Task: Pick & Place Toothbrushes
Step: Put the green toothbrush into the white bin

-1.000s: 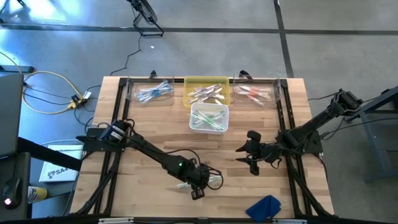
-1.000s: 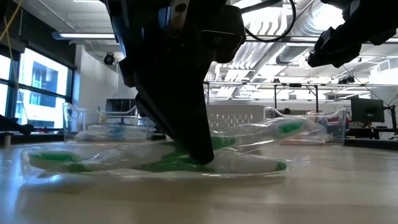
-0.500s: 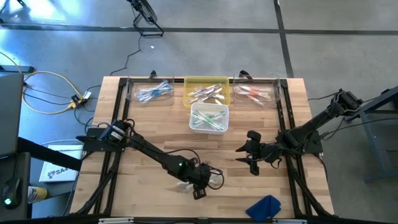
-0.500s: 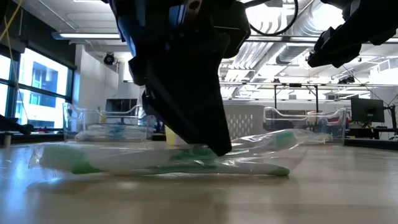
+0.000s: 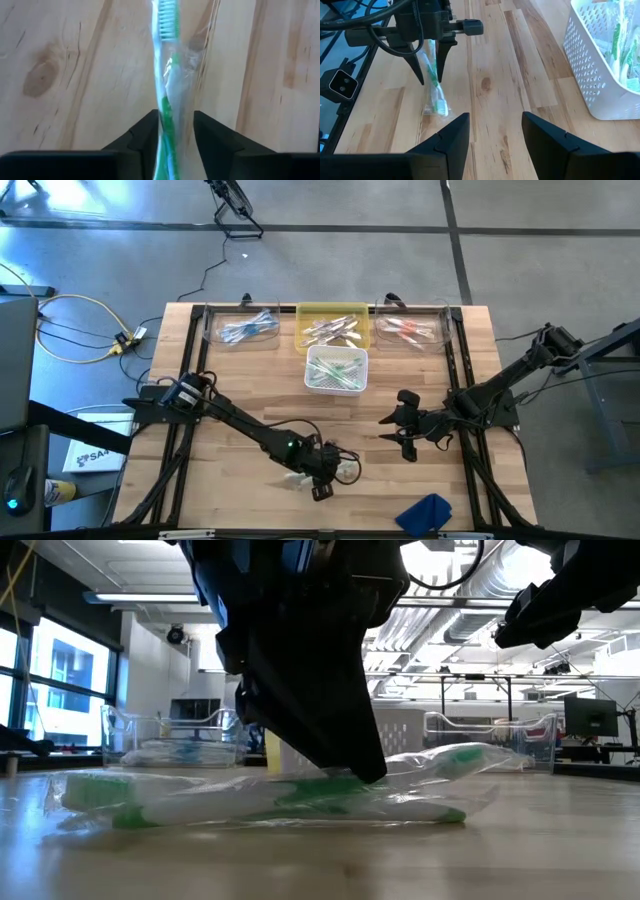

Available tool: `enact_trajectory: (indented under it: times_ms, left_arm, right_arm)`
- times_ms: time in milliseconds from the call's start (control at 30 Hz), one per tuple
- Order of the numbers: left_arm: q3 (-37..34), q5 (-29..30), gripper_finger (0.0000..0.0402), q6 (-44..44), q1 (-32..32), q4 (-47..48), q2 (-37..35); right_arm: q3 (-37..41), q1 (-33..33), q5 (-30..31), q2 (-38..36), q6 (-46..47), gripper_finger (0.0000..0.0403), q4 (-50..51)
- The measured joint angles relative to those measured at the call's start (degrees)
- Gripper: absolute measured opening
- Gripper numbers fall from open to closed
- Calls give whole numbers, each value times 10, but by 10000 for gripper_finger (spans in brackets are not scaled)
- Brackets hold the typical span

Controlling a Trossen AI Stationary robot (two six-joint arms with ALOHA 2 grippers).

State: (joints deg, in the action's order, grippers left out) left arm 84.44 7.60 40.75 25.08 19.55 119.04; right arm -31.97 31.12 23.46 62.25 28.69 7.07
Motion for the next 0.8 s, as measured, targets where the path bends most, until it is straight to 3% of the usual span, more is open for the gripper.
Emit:
enact_trajectory:
  times_ms: [400,800]
  left_arm:
    - [0,10,9,-4,0,1,0]
    - [0,11,0,-1,0,-19,0]
  right_arm:
    - [0,0,0,0,0,174,0]
    - [0,0,-3,0,0,174,0]
